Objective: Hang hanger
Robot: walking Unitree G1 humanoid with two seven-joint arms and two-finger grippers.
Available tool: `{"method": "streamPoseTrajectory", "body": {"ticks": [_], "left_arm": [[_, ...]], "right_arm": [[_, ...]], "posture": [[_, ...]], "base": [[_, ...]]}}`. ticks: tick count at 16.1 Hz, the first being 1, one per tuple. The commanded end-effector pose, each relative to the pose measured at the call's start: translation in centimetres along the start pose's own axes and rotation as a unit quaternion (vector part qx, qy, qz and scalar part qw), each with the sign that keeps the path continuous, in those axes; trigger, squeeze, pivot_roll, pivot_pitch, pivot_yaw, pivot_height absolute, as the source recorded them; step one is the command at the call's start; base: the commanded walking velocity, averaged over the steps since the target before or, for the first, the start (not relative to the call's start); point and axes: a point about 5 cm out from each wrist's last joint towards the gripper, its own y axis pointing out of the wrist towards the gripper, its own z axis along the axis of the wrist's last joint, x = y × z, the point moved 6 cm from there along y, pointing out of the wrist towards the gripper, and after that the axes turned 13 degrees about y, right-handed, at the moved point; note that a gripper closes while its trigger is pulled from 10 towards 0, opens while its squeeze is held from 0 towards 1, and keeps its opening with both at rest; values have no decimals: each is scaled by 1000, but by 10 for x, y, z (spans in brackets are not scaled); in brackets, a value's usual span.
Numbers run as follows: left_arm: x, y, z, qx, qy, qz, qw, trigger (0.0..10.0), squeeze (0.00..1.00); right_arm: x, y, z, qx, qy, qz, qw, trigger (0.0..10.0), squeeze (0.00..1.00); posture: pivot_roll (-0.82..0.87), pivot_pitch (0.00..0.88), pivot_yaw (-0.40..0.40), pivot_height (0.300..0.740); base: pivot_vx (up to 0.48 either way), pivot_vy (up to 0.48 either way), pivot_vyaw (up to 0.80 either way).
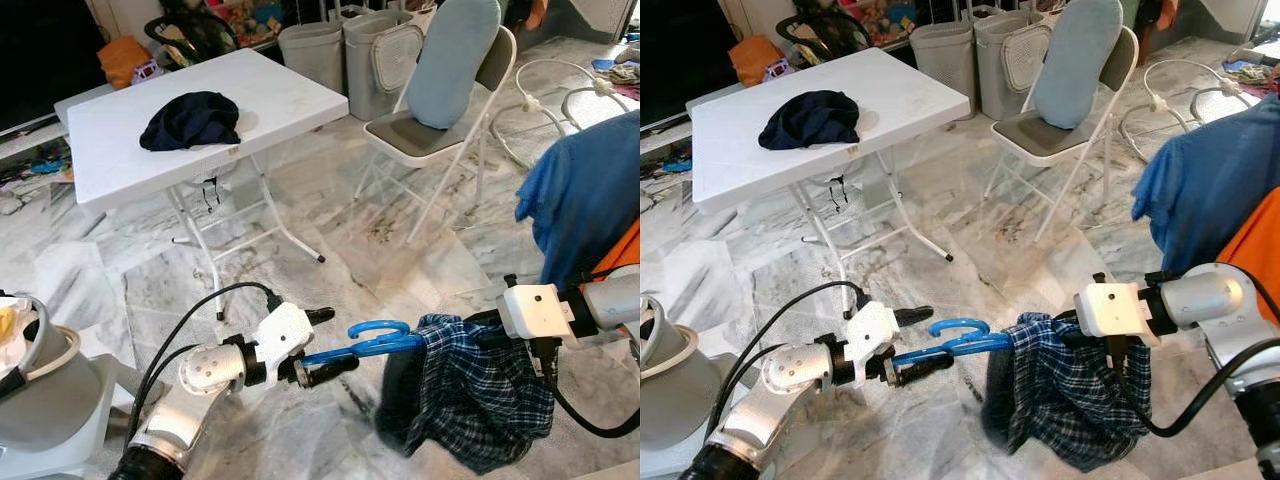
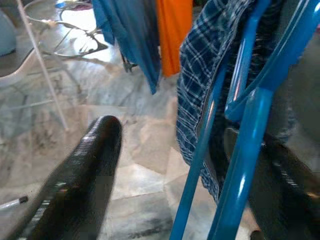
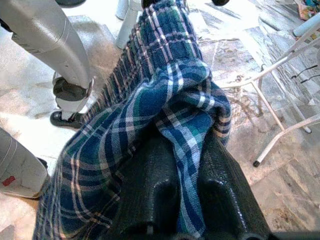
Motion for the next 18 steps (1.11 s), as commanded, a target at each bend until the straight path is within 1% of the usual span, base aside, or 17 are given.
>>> {"method": "streamPoseTrajectory", "body": {"ticks": [1,4,8,18], "left_arm": [[4,2,-1,-4,-2,-15,1000,0,0],[4,2,2,2,-3,-20,1000,0,0],[5,2,5,2,21,-35,999,0,0],[10,3,4,1,5,-49,999,0,0]], "right_arm": [[6,-1,16,25,-26,-5,999,10000,0],[8,0,14,23,-25,-9,999,10000,0],[12,2,13,18,-27,-16,999,10000,0],[18,2,13,20,-28,-27,999,10000,0]], "posture": [[-145,0,139,740],[-146,0,136,740],[-143,0,134,740],[-146,0,126,740]], "base": [[0,0,0],[0,0,0],[0,0,0],[0,0,0]]}}
